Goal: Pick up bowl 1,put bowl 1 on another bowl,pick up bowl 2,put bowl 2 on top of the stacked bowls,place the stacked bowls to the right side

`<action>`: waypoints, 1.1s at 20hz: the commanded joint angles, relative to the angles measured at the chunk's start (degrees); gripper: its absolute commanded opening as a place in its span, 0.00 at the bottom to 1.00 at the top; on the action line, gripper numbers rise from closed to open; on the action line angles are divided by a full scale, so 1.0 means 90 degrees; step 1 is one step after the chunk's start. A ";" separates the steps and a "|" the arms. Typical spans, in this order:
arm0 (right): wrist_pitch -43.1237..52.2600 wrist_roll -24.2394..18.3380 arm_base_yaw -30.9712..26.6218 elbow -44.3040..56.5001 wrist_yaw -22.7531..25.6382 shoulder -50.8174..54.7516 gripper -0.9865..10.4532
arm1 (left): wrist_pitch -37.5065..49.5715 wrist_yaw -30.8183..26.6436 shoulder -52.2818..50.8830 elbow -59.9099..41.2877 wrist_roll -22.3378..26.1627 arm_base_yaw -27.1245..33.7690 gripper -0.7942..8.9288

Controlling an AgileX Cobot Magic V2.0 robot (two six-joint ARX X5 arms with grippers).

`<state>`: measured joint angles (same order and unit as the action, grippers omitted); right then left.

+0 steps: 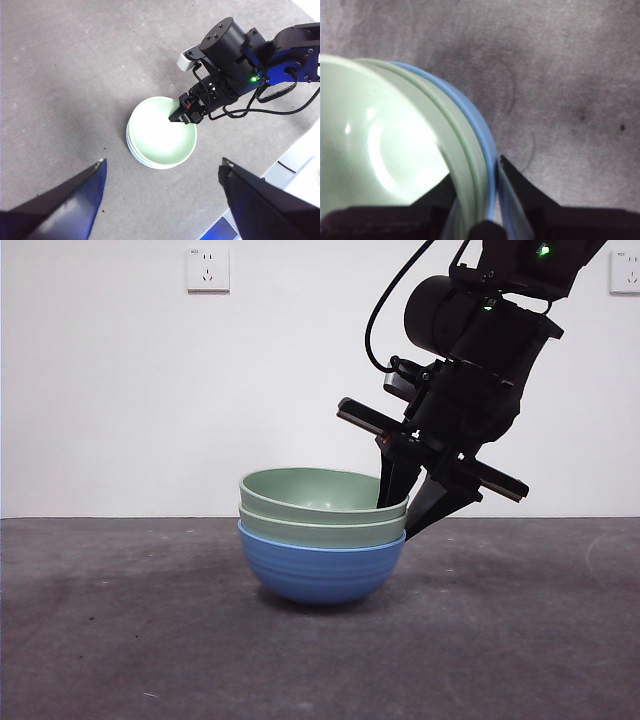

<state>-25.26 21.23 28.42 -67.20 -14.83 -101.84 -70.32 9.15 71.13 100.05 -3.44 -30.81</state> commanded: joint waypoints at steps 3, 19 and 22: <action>0.0063 -0.0036 -0.0095 0.0017 -0.0024 0.0165 0.08 | -0.0005 -0.0007 0.0002 -0.0015 0.0078 0.0005 0.47; -0.0585 -0.1010 -0.2552 0.0019 0.0046 0.0571 0.08 | 0.0044 -0.0005 0.0002 -0.0015 0.0121 0.0005 0.47; -0.0585 -0.1105 -0.2577 0.0019 0.0170 0.0277 0.08 | 0.0041 -0.0005 0.0002 -0.0015 0.0119 0.0005 0.47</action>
<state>-31.09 11.92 5.23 -67.20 -13.08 -99.18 -70.30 9.15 71.13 100.05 -2.98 -30.81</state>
